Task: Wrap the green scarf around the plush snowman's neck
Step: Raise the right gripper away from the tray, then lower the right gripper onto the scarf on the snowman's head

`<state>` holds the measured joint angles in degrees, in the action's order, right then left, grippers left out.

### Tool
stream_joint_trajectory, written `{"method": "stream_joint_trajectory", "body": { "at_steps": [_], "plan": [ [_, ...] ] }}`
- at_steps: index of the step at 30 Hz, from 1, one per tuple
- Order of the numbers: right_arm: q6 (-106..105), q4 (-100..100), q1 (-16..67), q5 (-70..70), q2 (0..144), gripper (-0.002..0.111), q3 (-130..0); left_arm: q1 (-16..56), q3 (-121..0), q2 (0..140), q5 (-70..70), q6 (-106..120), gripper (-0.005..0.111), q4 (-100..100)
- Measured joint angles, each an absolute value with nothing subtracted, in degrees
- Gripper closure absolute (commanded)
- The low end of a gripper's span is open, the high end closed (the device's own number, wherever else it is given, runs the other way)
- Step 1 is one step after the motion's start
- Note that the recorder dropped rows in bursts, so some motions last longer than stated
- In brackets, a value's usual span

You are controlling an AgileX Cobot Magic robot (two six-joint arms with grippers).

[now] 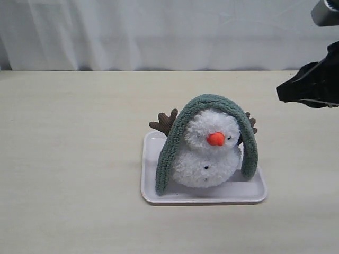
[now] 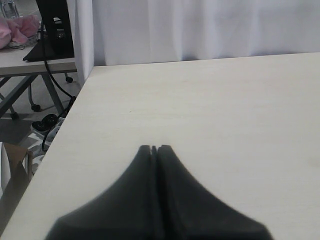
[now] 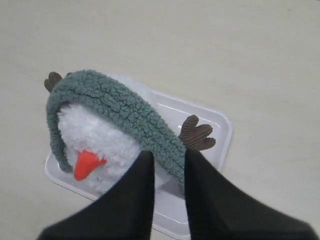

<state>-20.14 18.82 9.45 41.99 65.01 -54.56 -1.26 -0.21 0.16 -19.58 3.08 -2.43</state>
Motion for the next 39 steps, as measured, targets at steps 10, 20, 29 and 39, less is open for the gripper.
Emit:
{"method": "stream_joint_trajectory", "body": {
  "at_steps": [10, 20, 29, 39],
  "plan": [
    [-27.4, 26.6, 9.4, 39.6, 57.4, 0.104, -51.3, -1.3, -0.2, 0.2, -19.6, 3.1, 0.107, -2.4],
    [-32.5, 31.8, 9.4, 30.3, 57.8, 0.104, -50.9, -1.3, -0.2, 0.2, -19.6, 3.1, 0.107, -2.4],
    [-32.4, 31.2, 9.4, 40.0, 75.3, 0.101, -69.1, -1.3, -0.2, 0.2, -19.6, 3.1, 0.107, -2.4],
    [-37.8, 30.0, 10.0, 61.1, 90.6, 0.070, -83.5, -1.3, -0.2, 0.2, -19.6, 3.1, 0.107, -2.4]
  ]
}}
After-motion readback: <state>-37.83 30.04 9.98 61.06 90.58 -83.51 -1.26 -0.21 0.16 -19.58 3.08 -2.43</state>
